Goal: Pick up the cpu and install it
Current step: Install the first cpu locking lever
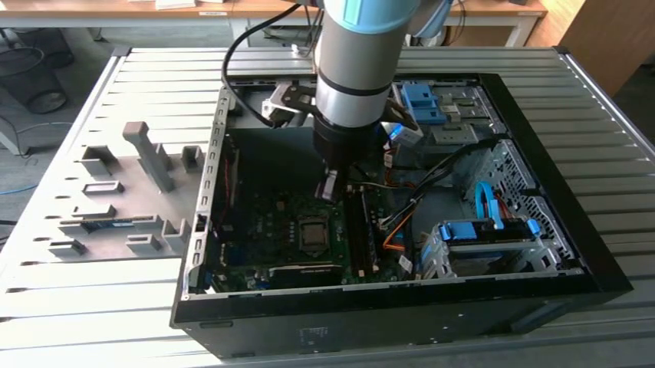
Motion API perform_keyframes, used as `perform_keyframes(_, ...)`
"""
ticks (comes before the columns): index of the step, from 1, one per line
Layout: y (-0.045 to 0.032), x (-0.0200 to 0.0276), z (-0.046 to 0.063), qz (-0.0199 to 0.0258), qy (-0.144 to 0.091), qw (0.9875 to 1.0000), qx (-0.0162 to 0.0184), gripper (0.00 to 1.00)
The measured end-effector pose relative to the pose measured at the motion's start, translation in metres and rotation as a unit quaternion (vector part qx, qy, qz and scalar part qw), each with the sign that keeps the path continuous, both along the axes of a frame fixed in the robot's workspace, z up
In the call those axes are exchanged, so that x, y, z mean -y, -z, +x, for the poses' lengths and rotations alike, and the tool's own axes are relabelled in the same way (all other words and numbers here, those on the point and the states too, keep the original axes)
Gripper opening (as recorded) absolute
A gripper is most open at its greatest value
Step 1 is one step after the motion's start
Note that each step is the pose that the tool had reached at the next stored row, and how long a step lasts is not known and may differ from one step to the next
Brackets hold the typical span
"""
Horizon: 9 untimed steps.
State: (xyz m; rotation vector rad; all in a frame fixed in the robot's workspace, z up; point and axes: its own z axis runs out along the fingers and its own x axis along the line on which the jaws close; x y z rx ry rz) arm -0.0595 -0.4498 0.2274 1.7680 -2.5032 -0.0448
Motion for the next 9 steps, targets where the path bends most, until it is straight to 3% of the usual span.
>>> perform_keyframes(3, 0.0013, 0.0007, -0.0003, 0.0001, -0.013, 0.9999, 0.0, 0.1)
perform_keyframes(9, 0.0019, 0.0044, -0.0002, 0.0, -0.015, 0.9999, 0.0, 0.1)
